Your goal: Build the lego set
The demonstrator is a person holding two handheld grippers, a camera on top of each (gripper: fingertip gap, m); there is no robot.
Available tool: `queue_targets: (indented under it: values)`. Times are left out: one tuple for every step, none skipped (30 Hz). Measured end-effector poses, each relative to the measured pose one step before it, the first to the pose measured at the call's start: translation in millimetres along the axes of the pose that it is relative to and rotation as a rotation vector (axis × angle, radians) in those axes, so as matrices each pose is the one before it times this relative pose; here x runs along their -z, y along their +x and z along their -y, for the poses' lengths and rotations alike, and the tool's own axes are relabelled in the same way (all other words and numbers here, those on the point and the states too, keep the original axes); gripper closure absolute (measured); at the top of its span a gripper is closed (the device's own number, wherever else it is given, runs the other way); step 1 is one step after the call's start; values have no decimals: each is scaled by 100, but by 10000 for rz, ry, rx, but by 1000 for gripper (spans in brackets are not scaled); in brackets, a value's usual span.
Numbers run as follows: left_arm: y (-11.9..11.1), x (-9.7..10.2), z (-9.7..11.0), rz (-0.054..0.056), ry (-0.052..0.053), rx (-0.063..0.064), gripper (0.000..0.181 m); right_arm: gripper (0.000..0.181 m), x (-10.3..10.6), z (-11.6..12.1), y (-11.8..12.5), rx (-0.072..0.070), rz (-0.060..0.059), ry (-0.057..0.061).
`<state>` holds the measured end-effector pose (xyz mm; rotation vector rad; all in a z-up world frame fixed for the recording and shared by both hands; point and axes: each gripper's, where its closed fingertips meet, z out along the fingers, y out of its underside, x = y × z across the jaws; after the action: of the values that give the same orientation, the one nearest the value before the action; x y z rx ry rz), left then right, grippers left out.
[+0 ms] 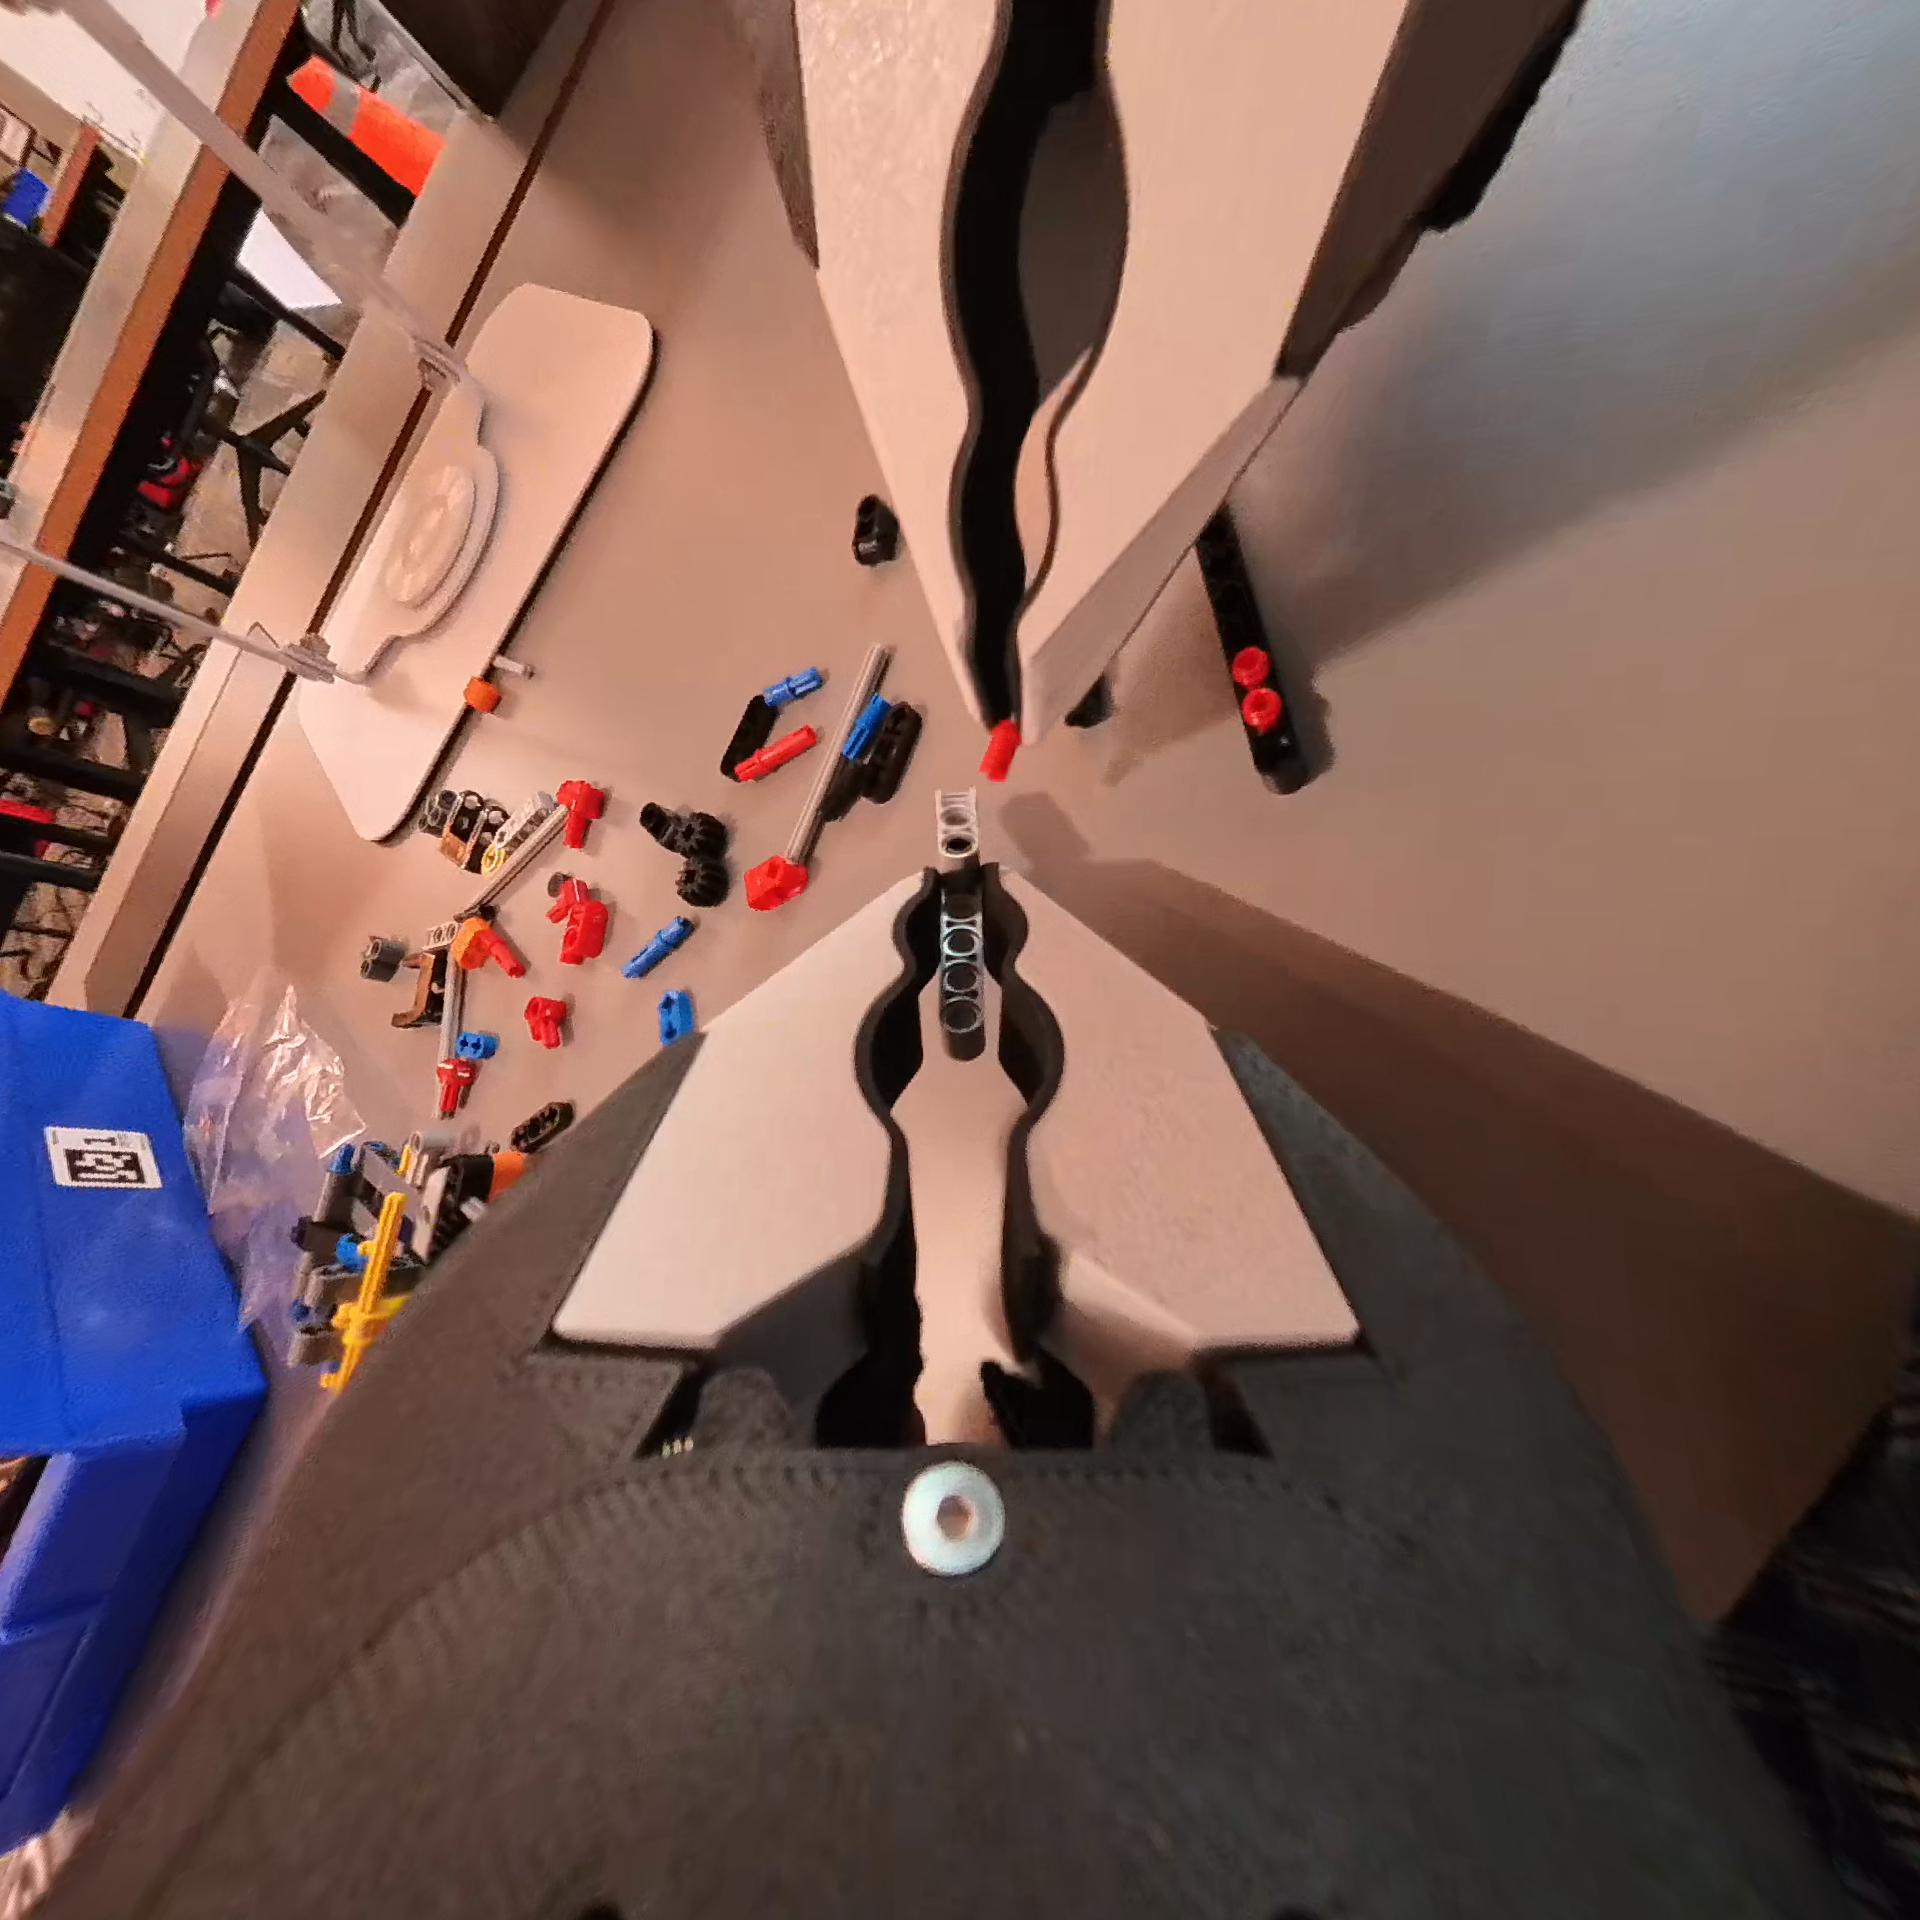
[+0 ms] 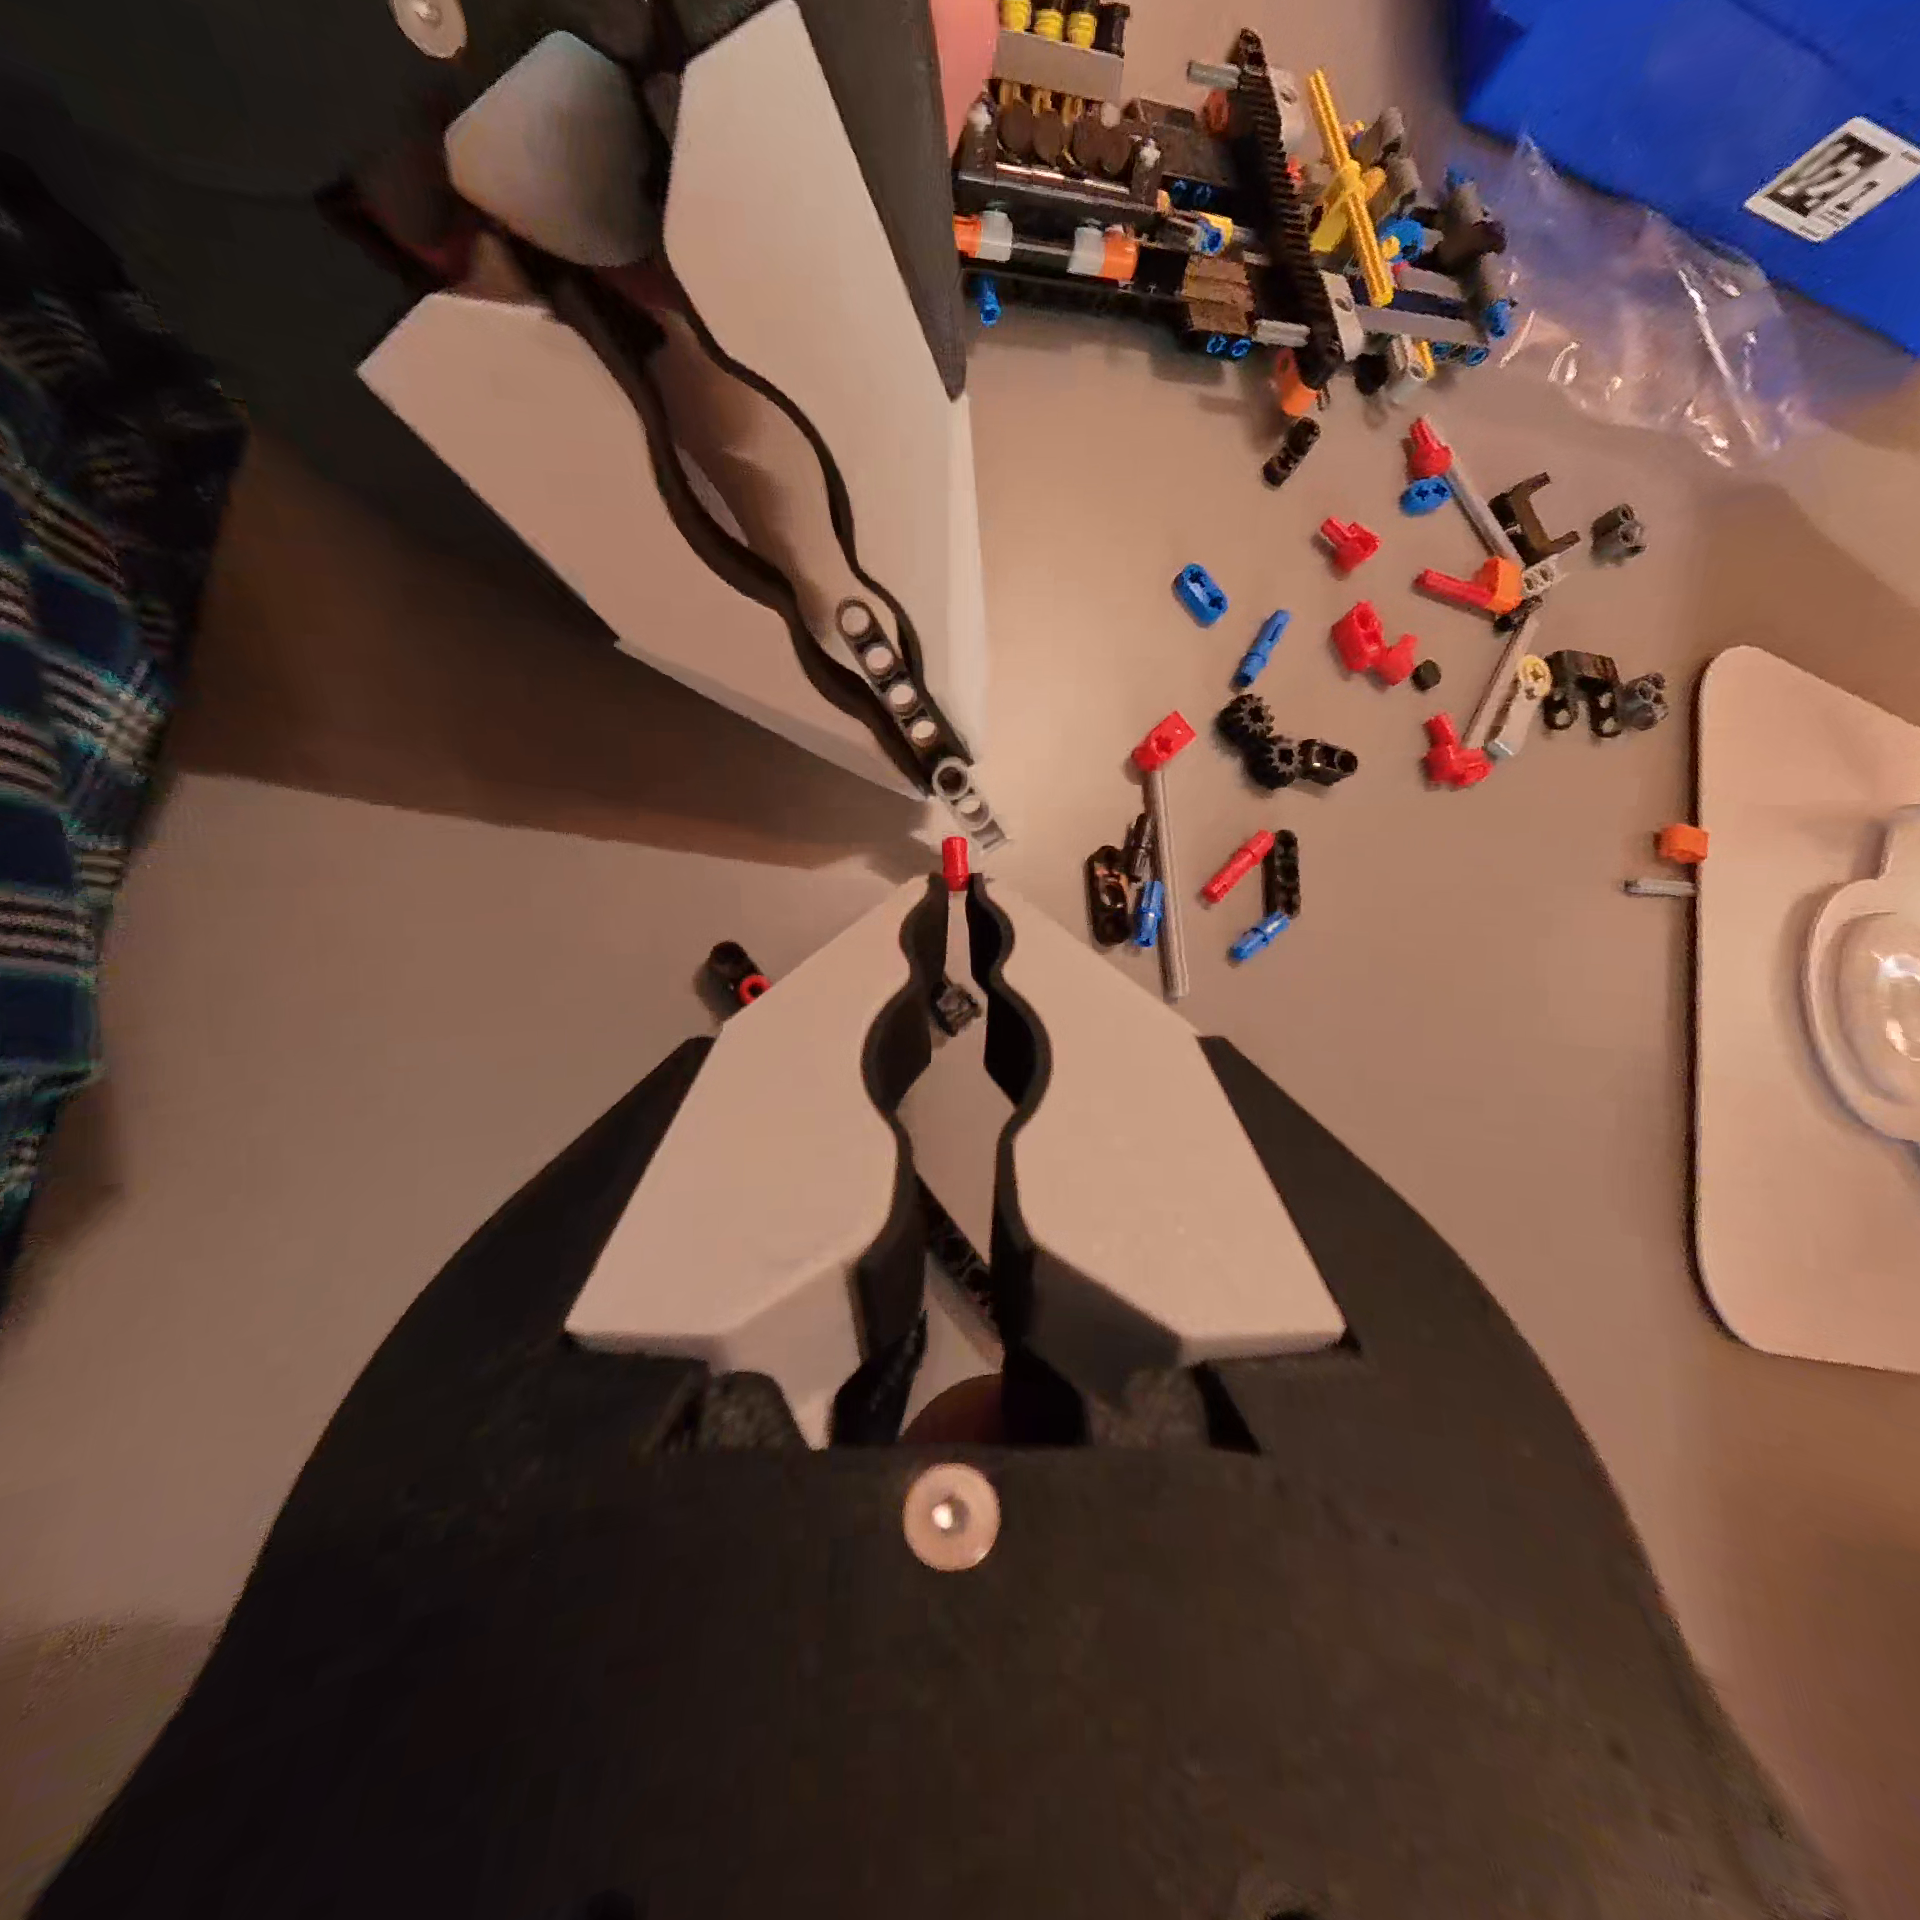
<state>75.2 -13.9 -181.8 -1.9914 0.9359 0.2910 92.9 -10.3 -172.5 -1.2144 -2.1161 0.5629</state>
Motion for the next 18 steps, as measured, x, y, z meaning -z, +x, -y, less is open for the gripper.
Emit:
queue_targets:
  values:
    - [-25,-35,92,4,-16,-94,176,180,-131,-81,252,74,-206,-148]
    - [-31,-71,-40,22,-85,-113,176,180,-96,-99,185,128,-167,-136]
    - [-50,-80,-74,36,-112,-122,176,180,-18,60,173,36,-139,-42]
    - [-21,-73,-69,23,-95,-103,176,180,21,105,65,-64,-38,-7]
    - [-26,-79,-105,20,-112,-90,176,180,19,108,-19,10,-14,6]
    - [-27,-100,-130,30,-129,-114,176,180,-25,28,24,64,-63,-32]
    - [39,-89,-75,-9,-91,-152,176,180,-53,-31,81,9,-81,-63]
    - [81,-74,7,-27,-42,-167,176,180,-92,-11,-31,12,-4,-28]
    - [32,-47,50,5,-25,-125,176,180,-89,29,-2,19,-23,18]
    - [50,-65,13,-18,-52,-90,176,180,-128,-56,35,-40,-25,-41]
    - [56,-70,3,-15,-37,-90,176,180,-144,-145,-13,6,-1,-78]
    - [46,-35,29,-7,-15,-84,176,180,-116,-108,-34,26,9,-37]
    - [13,-8,15,11,-11,-43,176,180,-76,-47,-82,-25,54,5]
    - [5,4,41,1,11,-15,176,180,-52,-67,-37,-38,33,-11]
    - [-12,10,72,15,34,-19,176,180,-42,-121,-24,28,2,-53]
    - [5,-11,32,12,3,-36,176,180,-35,-88,30,29,-38,-42]
    - [12,-29,31,16,1,-61,176,180,-22,-44,0,-29,-5,-21]
    - [32,-38,4,14,-14,-70,176,180,-18,-18,-59,-15,34,-14]
